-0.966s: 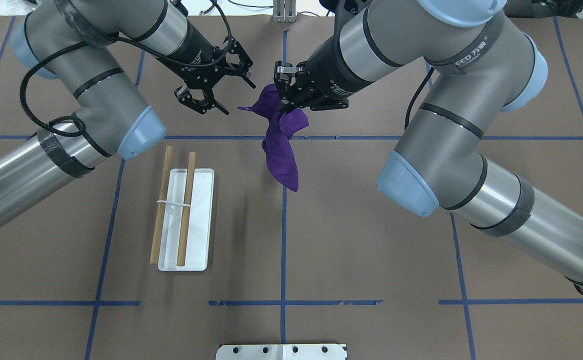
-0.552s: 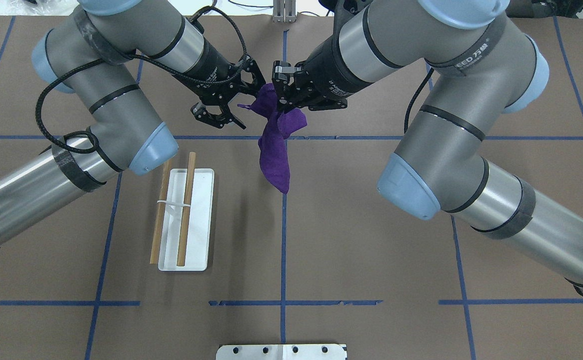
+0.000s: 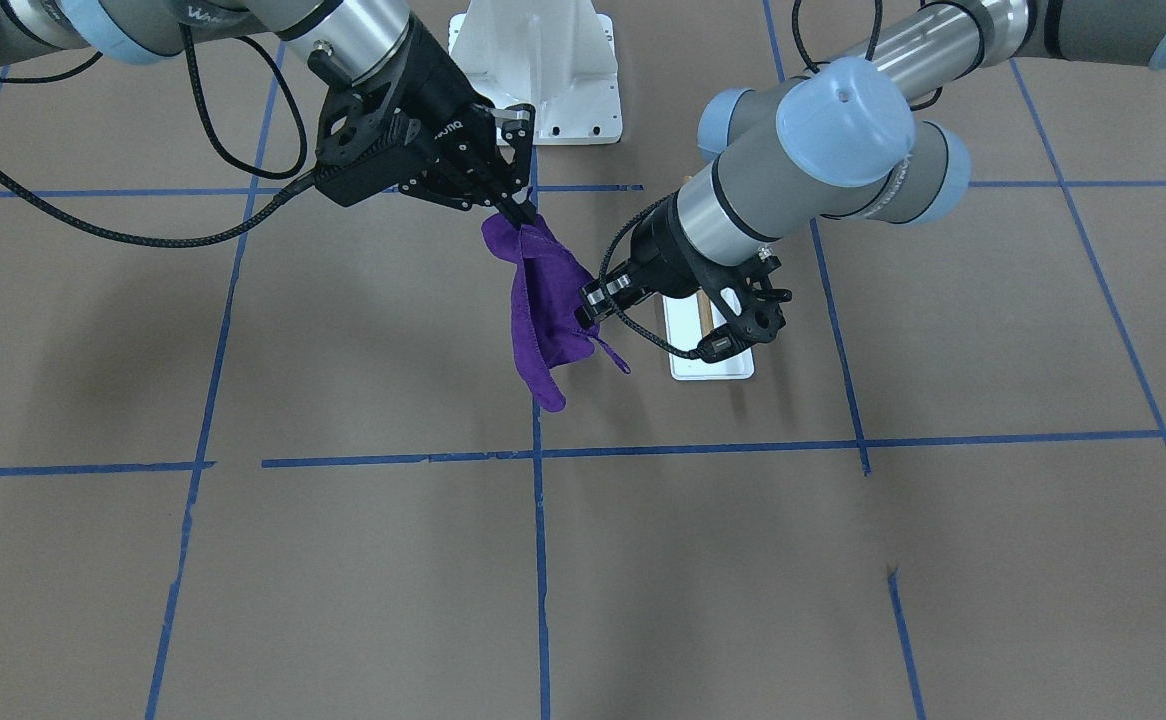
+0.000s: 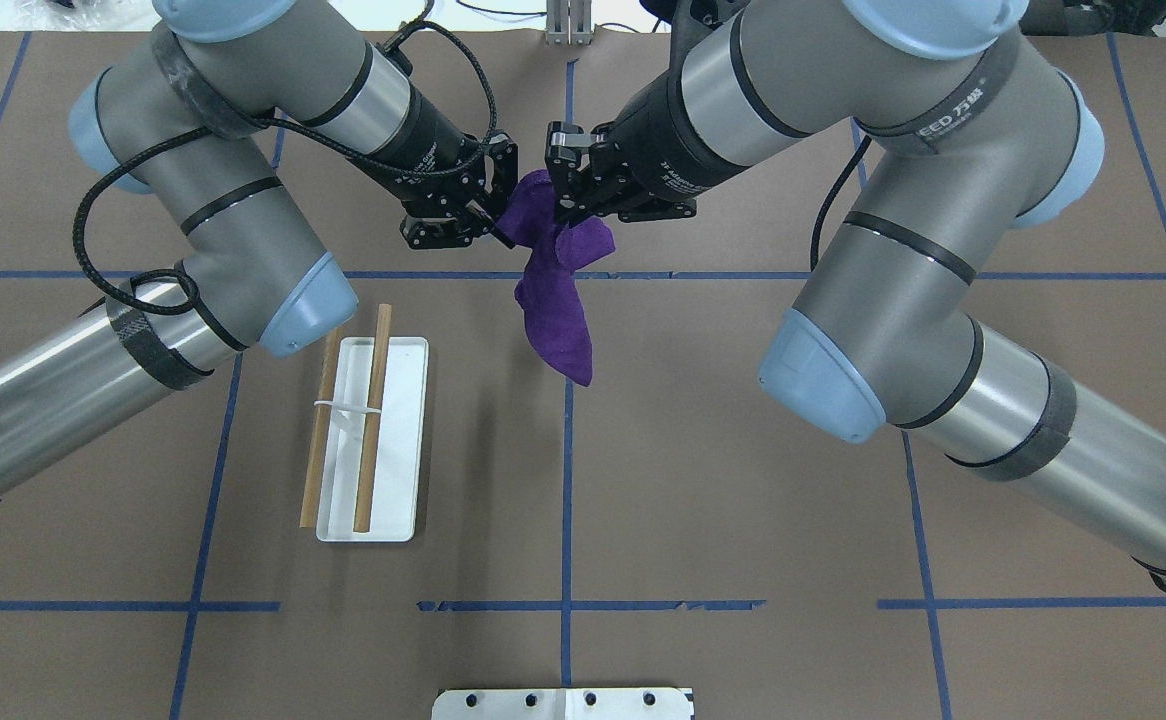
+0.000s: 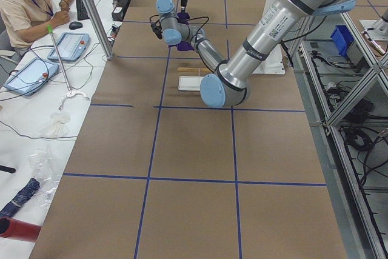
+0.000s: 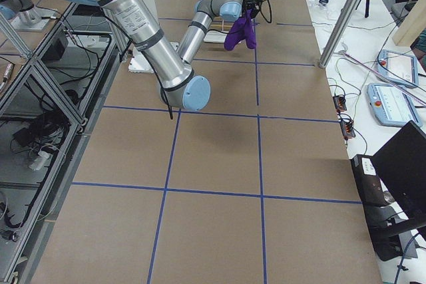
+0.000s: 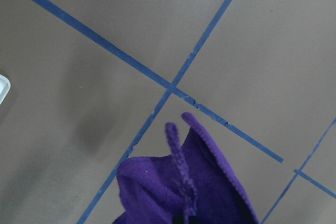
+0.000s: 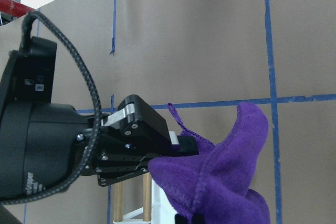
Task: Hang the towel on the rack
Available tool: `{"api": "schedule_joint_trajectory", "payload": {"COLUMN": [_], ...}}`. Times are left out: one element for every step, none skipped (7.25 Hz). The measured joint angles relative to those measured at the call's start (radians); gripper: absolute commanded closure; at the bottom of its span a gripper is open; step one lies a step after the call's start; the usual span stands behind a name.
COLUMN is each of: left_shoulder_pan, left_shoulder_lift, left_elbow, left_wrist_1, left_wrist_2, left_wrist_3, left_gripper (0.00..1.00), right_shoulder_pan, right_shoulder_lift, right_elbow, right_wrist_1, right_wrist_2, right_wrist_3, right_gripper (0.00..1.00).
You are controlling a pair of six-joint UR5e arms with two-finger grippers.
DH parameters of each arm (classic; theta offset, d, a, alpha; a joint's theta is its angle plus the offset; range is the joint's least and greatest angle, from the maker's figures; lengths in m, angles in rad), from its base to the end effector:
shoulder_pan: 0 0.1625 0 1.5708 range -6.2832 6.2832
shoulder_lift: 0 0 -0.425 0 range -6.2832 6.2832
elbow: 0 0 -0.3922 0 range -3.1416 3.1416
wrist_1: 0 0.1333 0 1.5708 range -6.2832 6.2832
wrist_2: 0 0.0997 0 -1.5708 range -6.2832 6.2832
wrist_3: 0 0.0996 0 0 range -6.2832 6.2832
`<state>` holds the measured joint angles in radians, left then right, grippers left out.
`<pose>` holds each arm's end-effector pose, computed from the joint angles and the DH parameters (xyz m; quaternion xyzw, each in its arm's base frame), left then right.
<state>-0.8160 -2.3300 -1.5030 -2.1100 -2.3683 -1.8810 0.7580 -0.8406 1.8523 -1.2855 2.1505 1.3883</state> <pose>0.4300 -0.5477 0.1499 -0.1739 0.5943 -0.2122 0.7560 -0.3806 -0.4688 0.0732 0.0592 -0.6192 0.0512 0.7813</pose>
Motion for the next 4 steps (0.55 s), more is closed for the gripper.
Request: {"api": "schedule_joint_trajectory", "payload": {"left_shoulder_pan": [-0.001,-0.001,-0.001,0.0], "left_shoulder_lift": [0.001,0.006,0.029,0.079], "left_elbow": [-0.002,-0.011,-0.043,-0.109], "left_wrist_1": [-0.01,-0.015,-0.027,-0.053], "left_wrist_2": [0.0,0.0,0.0,0.001], "left_wrist_3": [0.0,0.002,0.007,0.014], "left_gripper": [1.0,1.0,1.0,1.0], "right_shoulder_pan": [0.001,0.003,0.006,0.016], "right_shoulder_lift": [-0.014,-0.046,-0.09,-0.13], "right_elbow": [0.014,0.043,0.08,0.11], "right_wrist_1": [0.0,0.0,0.001,0.002], "right_wrist_2": [-0.001,-0.004,-0.004,-0.003], "right_wrist_3": [0.0,-0.003,-0.007,-0.011], "right_gripper": [0.0,0.0,0.0,0.0]}}
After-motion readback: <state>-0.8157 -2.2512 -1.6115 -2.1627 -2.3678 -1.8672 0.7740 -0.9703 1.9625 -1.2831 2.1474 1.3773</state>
